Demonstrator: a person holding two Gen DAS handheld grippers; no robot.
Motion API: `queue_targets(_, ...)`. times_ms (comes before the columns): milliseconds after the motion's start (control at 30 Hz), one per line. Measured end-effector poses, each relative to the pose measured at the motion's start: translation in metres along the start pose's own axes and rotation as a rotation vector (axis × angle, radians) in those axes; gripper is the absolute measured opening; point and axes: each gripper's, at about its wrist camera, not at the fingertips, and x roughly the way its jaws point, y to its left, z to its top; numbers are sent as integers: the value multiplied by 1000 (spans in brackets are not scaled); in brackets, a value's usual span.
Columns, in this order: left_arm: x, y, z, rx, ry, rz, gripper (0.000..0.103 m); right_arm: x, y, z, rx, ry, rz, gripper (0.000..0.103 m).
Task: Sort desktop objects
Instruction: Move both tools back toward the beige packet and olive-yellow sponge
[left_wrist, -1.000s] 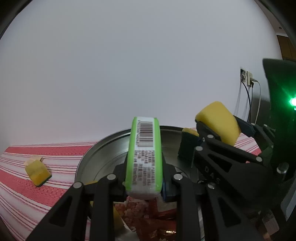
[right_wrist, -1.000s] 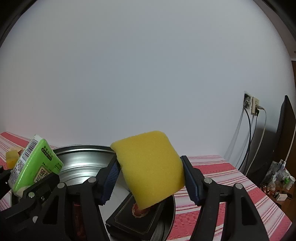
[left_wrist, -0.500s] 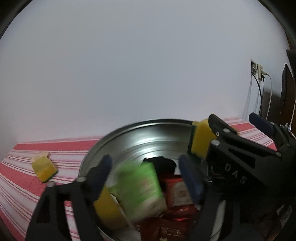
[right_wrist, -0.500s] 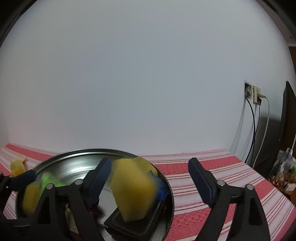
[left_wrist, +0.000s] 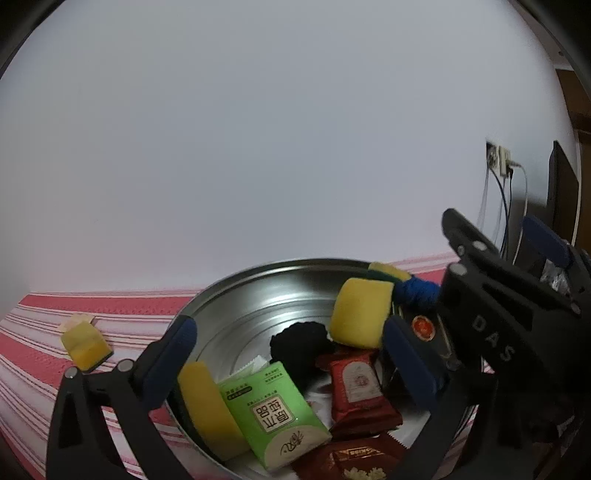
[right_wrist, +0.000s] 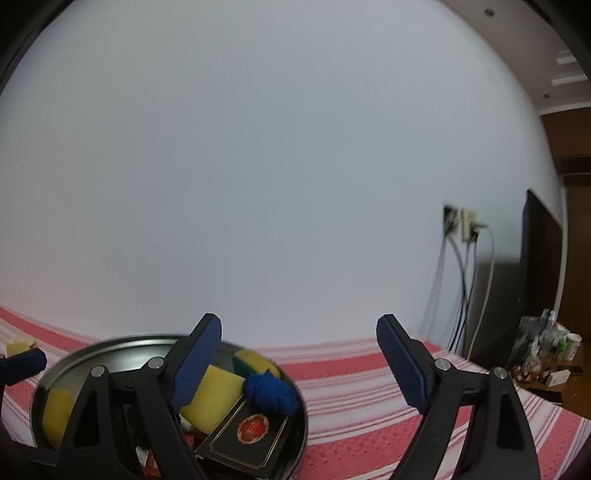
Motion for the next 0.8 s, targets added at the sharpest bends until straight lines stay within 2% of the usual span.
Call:
queue_targets(33, -2, 3, -1, -4, -6, 5, 102, -6, 0, 2, -2, -18, -7, 99)
queue_targets(67, -3, 4, -1, -9, -11, 10, 102, -14, 5, 2, -8, -39, -19, 100)
queue_targets(133, -3, 6, -1, -20, -12, 15, 102, -26, 14, 2, -18, -77, -29, 100)
queue_targets(200, -2, 8, 0, -26, -14, 24, 102, -20, 4, 5, -23, -99, -41, 100)
queue_targets(400, -3, 24, 1, -62, -26, 76, 102, -22, -6, 9, 16, -125, -103, 102)
queue_targets(600, -7, 27, -2, -63, -42, 81, 102, -24, -13, 10, 57, -125, -125, 103)
queue_targets(800, -8, 26, -2, -51, -43, 79, 102, -39, -6, 11, 49, -171, -133, 103)
